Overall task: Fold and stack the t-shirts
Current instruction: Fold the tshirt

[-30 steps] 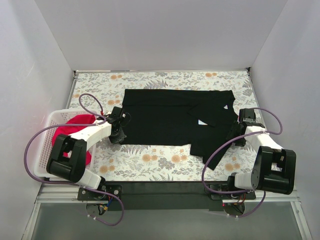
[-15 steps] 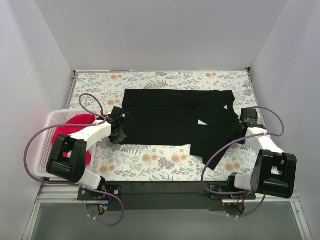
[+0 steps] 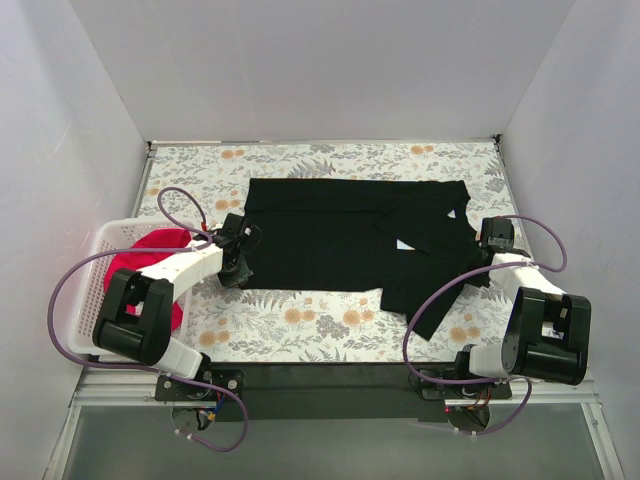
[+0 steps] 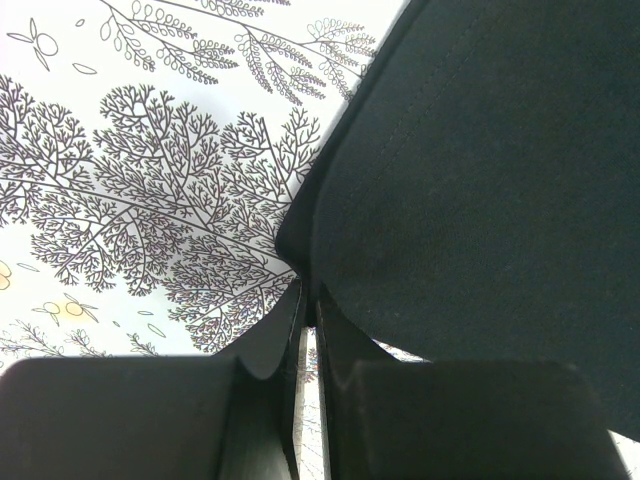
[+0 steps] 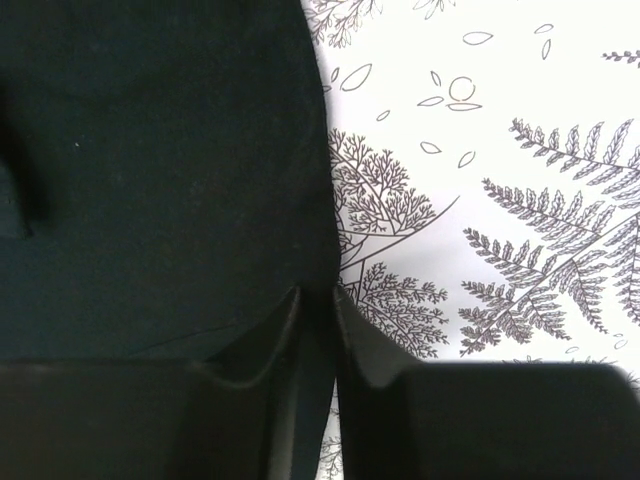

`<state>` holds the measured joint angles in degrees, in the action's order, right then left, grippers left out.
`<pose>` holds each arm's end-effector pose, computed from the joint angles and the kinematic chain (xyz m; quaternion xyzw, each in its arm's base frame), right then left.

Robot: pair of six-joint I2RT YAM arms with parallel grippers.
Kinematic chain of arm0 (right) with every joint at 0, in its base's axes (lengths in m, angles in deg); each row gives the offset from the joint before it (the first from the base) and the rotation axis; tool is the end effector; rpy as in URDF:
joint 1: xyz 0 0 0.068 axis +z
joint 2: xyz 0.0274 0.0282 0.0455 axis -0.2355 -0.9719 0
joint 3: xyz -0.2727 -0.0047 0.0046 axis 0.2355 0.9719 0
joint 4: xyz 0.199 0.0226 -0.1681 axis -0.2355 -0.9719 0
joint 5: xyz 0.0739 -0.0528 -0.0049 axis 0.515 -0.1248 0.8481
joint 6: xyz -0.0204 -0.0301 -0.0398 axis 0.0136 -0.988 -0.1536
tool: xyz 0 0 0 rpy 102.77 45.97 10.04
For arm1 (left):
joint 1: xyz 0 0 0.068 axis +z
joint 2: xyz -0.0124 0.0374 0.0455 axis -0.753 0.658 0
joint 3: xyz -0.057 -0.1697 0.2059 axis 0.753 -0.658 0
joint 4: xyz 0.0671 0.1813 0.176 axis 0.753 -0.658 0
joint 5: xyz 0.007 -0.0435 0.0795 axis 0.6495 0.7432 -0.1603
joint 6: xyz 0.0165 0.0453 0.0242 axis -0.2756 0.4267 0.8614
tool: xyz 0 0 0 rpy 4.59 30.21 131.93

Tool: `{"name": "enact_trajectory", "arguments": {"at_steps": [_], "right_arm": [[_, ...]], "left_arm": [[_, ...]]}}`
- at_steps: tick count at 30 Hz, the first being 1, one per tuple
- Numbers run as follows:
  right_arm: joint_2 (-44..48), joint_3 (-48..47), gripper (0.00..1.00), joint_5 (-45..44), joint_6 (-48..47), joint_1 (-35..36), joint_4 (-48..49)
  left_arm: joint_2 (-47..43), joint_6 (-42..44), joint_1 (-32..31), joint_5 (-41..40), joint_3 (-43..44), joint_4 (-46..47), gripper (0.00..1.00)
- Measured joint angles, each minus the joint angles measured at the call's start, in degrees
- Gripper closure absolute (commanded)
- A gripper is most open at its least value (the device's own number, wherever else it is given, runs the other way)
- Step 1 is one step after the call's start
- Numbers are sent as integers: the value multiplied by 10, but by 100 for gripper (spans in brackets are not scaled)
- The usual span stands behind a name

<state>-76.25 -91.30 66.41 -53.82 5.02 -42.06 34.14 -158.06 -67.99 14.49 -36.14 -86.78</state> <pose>0.2399 -0.0406 0.1637 0.2558 0.9275 -0.0290 0.2711 0.2402 -0.0737 0.1607 -0.5019 0.8473 -0.0054 0.1738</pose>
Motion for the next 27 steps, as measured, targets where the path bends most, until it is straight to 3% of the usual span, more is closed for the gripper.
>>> {"name": "enact_trajectory", "arguments": {"at_steps": [1,3,13,17,27], "right_arm": [[0,2,91,2,1,-2,5],[0,3,99,7,3,-3,9],[61,6,99,-21,17,-11,-35],[59,-37,99,-20,24,-11,-57],[-51,-164,99,-7,30,-11,-71]], "left_arm": [[0,0,0,0,0,0,100],[-1,-1,0,0,-1,0,100],[-60,-13,2,10,-6,-16,100],[-60,-8,27,25,30,-21,100],[67,9,74,52,171,-16,100]]}}
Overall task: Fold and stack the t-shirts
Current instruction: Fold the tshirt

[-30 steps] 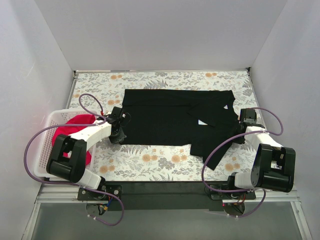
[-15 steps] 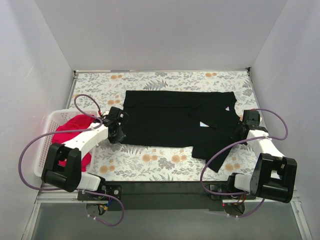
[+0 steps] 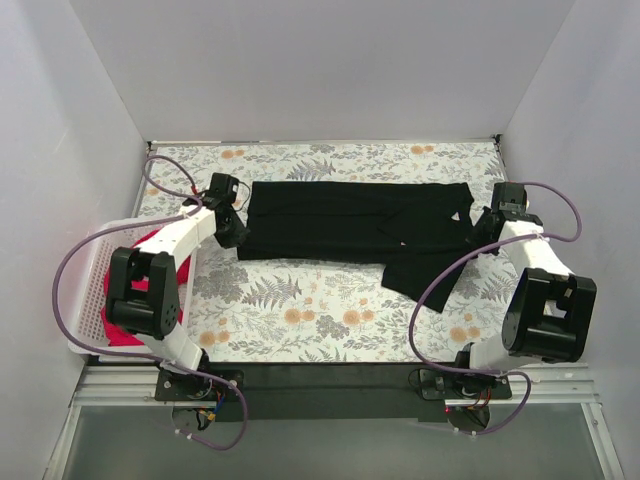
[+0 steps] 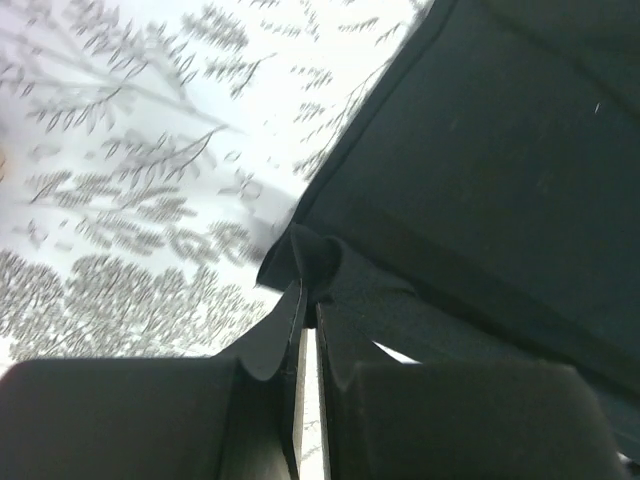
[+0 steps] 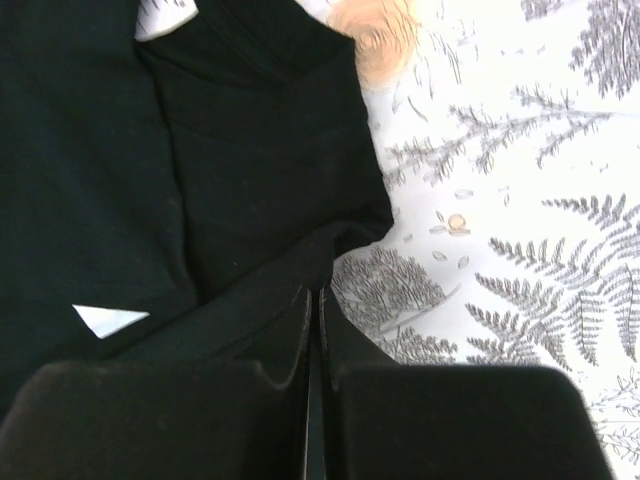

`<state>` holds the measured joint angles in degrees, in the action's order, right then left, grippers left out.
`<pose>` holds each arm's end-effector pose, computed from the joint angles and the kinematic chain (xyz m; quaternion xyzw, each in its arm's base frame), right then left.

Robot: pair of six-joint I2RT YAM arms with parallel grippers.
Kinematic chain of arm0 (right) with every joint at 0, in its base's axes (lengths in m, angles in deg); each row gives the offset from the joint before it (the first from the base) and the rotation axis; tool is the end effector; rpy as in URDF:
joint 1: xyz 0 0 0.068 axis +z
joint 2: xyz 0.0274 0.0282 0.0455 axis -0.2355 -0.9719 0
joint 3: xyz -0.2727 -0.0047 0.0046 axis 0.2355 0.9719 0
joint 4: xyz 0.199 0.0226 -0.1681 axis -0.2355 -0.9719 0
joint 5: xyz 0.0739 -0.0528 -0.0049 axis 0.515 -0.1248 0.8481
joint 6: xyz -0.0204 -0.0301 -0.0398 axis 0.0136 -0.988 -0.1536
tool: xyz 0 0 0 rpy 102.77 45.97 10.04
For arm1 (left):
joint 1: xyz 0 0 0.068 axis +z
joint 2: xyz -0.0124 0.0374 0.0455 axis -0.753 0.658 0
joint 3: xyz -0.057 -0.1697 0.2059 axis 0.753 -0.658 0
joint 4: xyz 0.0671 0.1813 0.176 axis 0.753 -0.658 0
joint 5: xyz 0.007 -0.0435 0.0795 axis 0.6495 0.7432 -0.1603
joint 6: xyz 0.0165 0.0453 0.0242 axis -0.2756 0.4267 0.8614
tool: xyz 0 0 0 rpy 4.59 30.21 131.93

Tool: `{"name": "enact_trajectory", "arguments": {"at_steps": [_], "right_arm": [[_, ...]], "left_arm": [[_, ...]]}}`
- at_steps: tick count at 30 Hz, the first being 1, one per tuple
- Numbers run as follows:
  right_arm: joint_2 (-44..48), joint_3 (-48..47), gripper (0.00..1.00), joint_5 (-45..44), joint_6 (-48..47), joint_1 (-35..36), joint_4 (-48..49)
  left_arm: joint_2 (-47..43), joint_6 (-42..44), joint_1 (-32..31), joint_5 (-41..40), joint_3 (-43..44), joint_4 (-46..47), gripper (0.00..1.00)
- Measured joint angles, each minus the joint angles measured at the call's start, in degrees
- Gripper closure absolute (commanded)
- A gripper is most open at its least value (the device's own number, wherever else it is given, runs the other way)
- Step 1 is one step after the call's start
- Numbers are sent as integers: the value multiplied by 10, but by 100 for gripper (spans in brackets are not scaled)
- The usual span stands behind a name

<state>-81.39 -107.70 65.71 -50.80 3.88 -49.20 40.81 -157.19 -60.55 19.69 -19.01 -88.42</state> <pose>0.2860 -0.0538 0.2184 0.2900 0.9063 -0.0256 0.3062 0.3089 -0.0579 0.2089 -0.5464 0.8105 -0.0790 0.1957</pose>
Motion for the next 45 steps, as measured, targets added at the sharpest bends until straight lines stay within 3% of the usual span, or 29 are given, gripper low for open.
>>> {"name": "enact_trajectory", "arguments": {"at_steps": [13,33,35,39,45], "right_arm": [[-132,-135,99,14,-17,0,-8],[-201,-160,99,0,-26,1,-14],[-201,-160,92,-1,-27,1,-14],[-201,-160,72,-2,-30,1,-13],[-181,-157,56,-9,-41,5,-12]], "left_arm": [[156,15,3,3,157,-4,100],[212,50,3,-1,183,50,100],[215,52,3,-1,183,56,100],[224,52,3,-4,183,57,83],[213,56,2,-32,183,48,48]]}}
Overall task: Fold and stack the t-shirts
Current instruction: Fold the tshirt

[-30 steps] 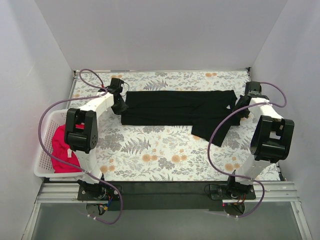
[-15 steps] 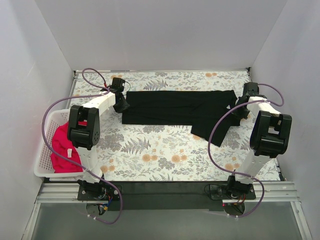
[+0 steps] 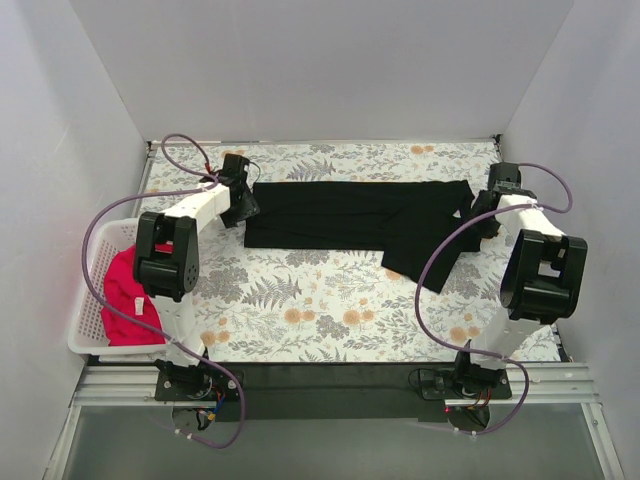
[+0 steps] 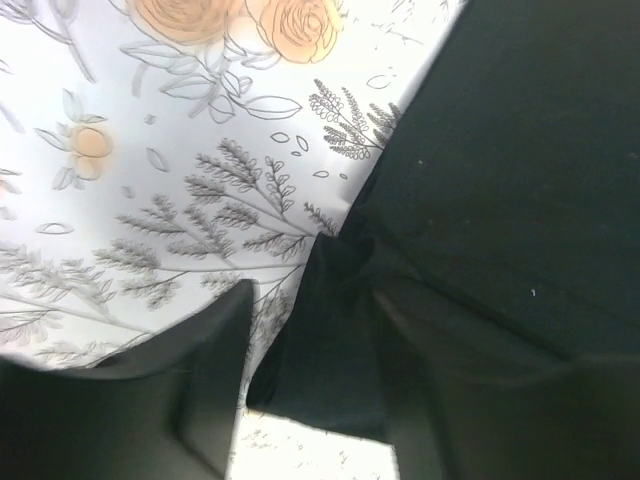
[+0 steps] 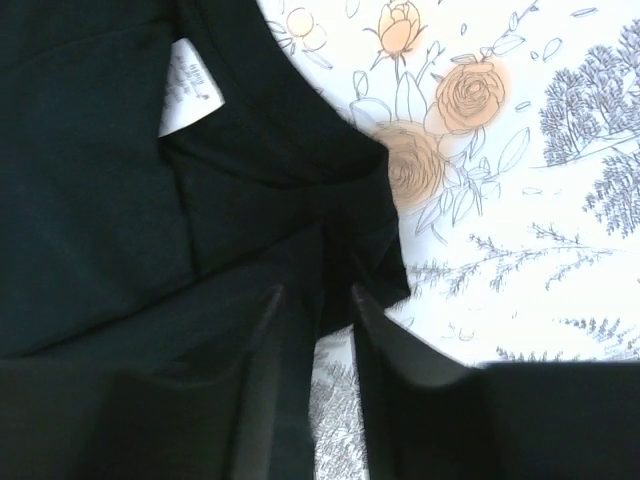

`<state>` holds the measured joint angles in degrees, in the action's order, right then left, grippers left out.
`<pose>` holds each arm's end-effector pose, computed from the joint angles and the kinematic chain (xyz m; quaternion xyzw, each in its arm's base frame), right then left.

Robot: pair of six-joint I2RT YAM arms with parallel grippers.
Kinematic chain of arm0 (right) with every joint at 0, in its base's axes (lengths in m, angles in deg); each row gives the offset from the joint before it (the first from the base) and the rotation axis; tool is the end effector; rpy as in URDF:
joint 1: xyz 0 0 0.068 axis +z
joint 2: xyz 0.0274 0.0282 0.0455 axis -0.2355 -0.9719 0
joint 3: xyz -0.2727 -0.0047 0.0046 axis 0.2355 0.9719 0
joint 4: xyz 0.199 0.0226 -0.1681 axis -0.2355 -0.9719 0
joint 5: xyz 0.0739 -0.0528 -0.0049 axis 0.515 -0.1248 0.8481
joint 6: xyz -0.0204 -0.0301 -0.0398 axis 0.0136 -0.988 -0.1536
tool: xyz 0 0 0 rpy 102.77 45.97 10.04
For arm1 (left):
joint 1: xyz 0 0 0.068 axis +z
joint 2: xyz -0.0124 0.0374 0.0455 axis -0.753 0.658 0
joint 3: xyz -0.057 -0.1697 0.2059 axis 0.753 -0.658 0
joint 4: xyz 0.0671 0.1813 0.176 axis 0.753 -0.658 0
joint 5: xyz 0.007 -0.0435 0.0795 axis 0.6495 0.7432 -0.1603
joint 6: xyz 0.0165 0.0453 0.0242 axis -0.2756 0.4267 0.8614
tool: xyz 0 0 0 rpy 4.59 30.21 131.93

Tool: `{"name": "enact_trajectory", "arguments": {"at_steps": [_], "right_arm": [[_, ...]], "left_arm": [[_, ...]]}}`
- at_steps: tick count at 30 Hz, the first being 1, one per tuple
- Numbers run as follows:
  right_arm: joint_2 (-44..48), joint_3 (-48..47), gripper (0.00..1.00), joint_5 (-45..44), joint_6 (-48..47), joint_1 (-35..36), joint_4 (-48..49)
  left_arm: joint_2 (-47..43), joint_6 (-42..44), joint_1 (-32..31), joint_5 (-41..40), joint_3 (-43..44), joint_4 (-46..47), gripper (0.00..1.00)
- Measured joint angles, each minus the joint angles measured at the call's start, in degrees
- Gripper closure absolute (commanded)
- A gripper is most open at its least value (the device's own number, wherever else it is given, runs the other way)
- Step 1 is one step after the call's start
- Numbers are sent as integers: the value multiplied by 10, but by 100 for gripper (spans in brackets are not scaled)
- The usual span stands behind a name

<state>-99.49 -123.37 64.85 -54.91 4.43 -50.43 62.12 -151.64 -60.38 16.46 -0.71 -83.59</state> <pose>0.3596 -0.0634 0.2023 0.2551 0.9257 -0.0456 0.2754 0.4020 -0.0739 0.1765 -0.5110 0.8265 -0.0589 0.2286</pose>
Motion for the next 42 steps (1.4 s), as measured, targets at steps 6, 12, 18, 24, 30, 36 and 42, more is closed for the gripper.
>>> {"name": "enact_trajectory", "arguments": {"at_steps": [6,12,18,24,30,36,42], "right_arm": [[114,63,38,1,5,26,9],[220,186,37,44,16,55,34],[262,285,40,82,17,55,43],[264,337,43,120,21,54,74],[251,341,51,149,30,54,109],[229,341,67,178,33,53,141],[212,341,99,177,37,51,160]], "left_arm": [[-96,0,-15,-29,-27,-10,20],[-239,0,-38,-33,-114,-4,20],[-334,1,-49,-24,-247,11,20],[-364,5,-55,-5,-326,26,22],[-366,11,-55,0,-336,47,26],[-368,15,-55,0,-336,56,28],[-372,16,-56,0,-336,58,28]]}}
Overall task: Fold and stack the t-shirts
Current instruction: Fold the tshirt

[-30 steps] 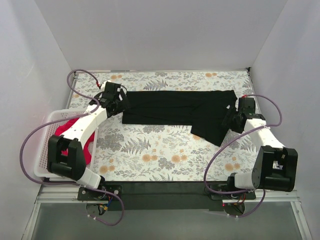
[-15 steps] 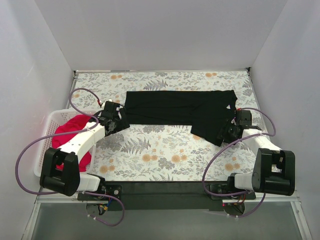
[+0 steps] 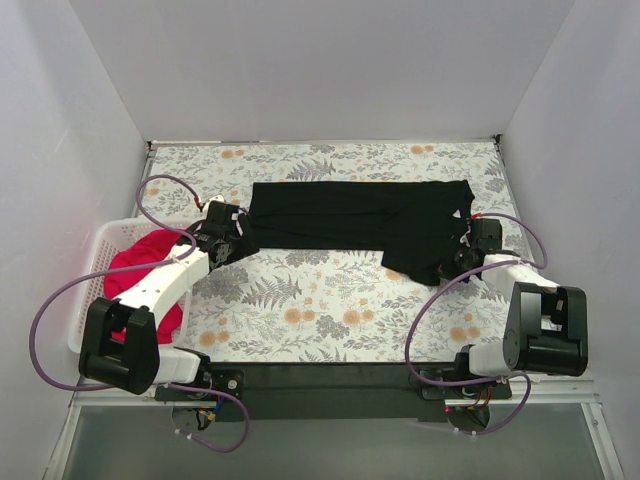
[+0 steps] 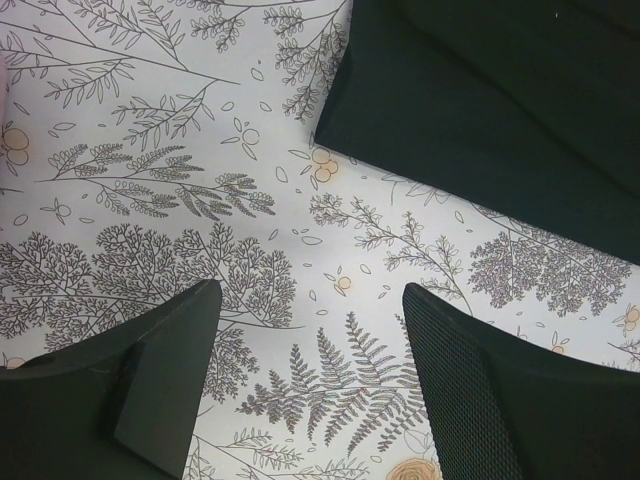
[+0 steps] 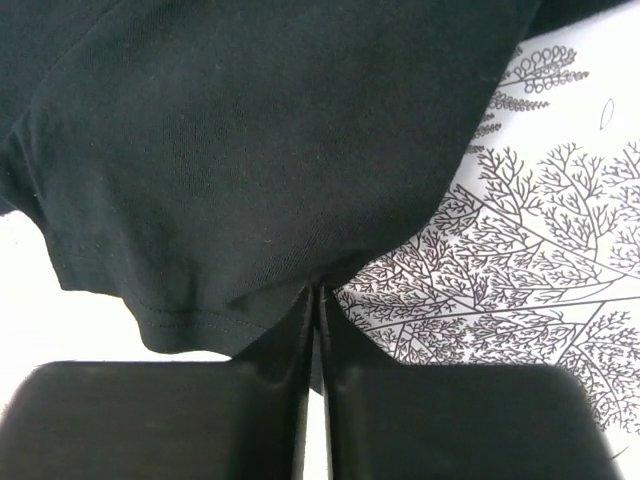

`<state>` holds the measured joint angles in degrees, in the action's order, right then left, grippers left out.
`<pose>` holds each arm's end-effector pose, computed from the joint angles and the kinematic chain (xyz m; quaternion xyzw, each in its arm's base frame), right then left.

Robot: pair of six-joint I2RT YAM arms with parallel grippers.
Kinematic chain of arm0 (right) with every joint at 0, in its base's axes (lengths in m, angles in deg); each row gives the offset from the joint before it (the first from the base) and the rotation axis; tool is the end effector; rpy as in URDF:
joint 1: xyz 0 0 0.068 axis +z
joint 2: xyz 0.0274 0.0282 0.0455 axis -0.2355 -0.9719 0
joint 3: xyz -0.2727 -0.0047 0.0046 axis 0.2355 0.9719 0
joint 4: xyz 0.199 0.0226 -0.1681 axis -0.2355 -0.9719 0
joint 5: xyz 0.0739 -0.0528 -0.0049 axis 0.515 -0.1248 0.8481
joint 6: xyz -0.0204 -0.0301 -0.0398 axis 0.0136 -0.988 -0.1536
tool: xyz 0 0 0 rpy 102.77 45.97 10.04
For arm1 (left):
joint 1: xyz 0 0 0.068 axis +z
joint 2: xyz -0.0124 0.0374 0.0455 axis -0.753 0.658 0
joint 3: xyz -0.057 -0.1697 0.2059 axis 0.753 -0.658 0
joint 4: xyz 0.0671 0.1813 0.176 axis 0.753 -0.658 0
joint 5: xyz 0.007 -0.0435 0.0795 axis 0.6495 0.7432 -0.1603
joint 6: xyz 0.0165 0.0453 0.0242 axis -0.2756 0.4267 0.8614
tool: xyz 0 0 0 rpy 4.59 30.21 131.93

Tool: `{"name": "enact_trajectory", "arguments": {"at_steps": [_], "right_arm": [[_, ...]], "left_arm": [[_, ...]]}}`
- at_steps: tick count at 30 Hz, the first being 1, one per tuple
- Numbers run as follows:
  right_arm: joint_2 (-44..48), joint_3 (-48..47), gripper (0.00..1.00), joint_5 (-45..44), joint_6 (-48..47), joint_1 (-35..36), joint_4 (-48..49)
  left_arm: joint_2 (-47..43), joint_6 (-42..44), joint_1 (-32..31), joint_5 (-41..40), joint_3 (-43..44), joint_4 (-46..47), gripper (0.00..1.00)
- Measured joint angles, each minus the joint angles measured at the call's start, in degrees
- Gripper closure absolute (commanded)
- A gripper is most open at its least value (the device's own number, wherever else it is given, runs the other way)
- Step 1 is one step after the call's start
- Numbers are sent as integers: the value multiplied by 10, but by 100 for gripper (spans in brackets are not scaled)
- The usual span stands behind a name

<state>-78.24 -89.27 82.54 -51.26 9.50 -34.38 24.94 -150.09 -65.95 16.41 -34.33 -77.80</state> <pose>0.2493 -0.0122 0.1540 0.1988 0.9307 0.1256 0.2801 0.2517 -0.0691 0.2141 -0.4575 0.8345 -0.1226 0.2817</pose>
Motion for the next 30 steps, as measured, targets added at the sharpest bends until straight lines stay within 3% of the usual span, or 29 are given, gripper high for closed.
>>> {"name": "enact_trajectory", "arguments": {"at_steps": [9,24,30], "right_arm": [[-18,-46,99,-7,-6,0,-30],[-196,-346,99,0,-6,1,-35],[-266,-417,99,12,-7,1,-24]], "left_arm": [[0,2,0,0,0,2,28],[0,3,0,-4,0,6,28],[2,4,0,-10,0,6,28]]}}
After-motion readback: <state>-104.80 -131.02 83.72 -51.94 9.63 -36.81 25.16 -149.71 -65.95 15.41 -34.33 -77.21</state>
